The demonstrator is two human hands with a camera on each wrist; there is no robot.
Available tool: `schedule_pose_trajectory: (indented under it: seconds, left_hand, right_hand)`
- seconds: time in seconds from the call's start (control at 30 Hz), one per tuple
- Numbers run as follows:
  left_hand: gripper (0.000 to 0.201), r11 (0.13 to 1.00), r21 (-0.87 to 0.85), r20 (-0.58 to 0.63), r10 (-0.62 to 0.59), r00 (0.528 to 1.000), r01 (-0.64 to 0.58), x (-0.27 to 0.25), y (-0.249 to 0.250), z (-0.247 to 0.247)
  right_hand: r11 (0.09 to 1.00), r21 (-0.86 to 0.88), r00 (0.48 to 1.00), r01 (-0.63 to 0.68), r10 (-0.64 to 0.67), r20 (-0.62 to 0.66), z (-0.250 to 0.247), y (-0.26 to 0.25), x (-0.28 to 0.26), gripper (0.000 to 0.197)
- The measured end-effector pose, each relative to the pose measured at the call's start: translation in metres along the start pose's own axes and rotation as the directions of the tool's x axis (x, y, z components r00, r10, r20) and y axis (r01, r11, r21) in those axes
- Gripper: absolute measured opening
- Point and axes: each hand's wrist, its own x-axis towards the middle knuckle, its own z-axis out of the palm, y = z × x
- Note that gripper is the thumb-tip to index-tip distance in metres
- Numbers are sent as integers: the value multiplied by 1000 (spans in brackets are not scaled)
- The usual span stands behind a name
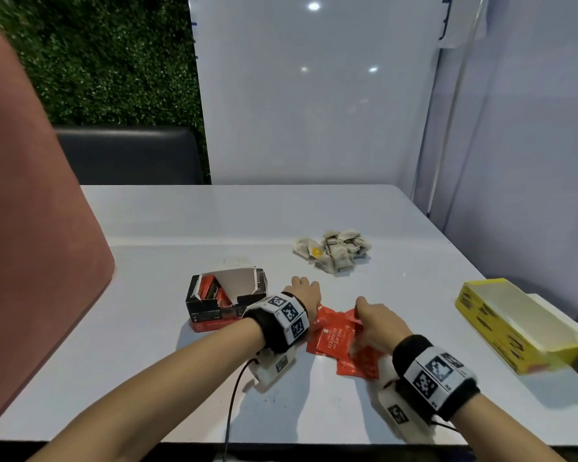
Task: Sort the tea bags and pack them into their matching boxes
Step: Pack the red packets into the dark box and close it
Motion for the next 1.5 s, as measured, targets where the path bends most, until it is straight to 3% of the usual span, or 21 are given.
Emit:
schedule_pose_trajectory:
  seconds: [0.07, 0.17, 0.27, 0.37, 0.47, 0.57, 0.63, 0.7, 0.8, 0.9, 0.97, 1.1, 1.2, 1.33, 1.4, 1.5]
  left_hand:
    - [70, 1000, -27, 6, 6, 1000, -5, 0, -3, -2]
    - [70, 978, -209, 22, 20, 1000, -15, -2, -8, -12]
    - [60, 875, -483, -32, 24, 999, -37, -13, -16, -28]
    - [37, 659, -750, -98, -37, 994, -50, -28, -33, -35]
    - [29, 364, -929, -129, -145, 981, -68, -44, -49, -32]
    - [37, 154, -986, -93, -158, 983, -68, -58, -56, -23]
    - [56, -30, -997, -67, -164, 984, -73, -67, -58, -15]
    - [72, -233, -969, -62, -117, 991, -88, -75, -63, -9]
    - [44, -303, -949, -85, -15, 996, -85, -86, -69, -6]
    - [32, -396, -917, -54, 43, 998, -32, -95, -75, -7]
    - [44, -455, -890, -24, 73, 997, 12, -101, -80, -7]
    - [43, -384, -923, -72, 128, 989, -17, -111, -84, -4]
    - [54, -344, -938, -91, 155, 984, -32, -116, -85, 0]
    - [62, -228, -961, -162, 21, 987, -153, -122, -87, 2]
    - [58, -139, -963, -229, -41, 973, -232, -122, -89, 5]
    - [42, -21, -959, -281, -74, 957, -283, -122, -87, 7]
  right_hand:
    - [997, 62, 999, -34, 33, 19, -2, 4, 1, 53]
    - [966, 255, 999, -36, 39, -9, -3, 9, 4, 33]
    - [873, 487, 996, -13, 55, -71, -11, 12, 6, 20]
    - [717, 697, 996, 12, 52, -69, -24, 17, 3, 24]
    - [614, 788, 996, 46, 28, -80, -34, 20, 2, 31]
    - [488, 869, 995, 81, 5, -96, -38, 15, -1, 34]
    - [415, 893, 983, 174, -19, -183, -39, 7, -5, 35]
    - [437, 831, 930, 343, -32, -366, -39, -4, -12, 34]
    - [574, 531, 736, 624, -202, -647, -34, -23, -20, 25]
    - [625, 195, 559, 756, -462, -688, -30, -31, -23, 16]
    - [613, 114, 512, 781, -527, -678, -28, -32, -22, 20]
    - [594, 93, 483, 799, -542, -688, -24, -35, -20, 25]
    - [595, 98, 477, 798, -523, -706, -21, -30, -17, 27]
    - [640, 162, 512, 751, -410, -755, -26, -17, -15, 29]
    - [647, 243, 557, 723, -337, -759, -33, -10, -17, 27]
    - [581, 512, 745, 632, -277, -606, -46, -7, -19, 26]
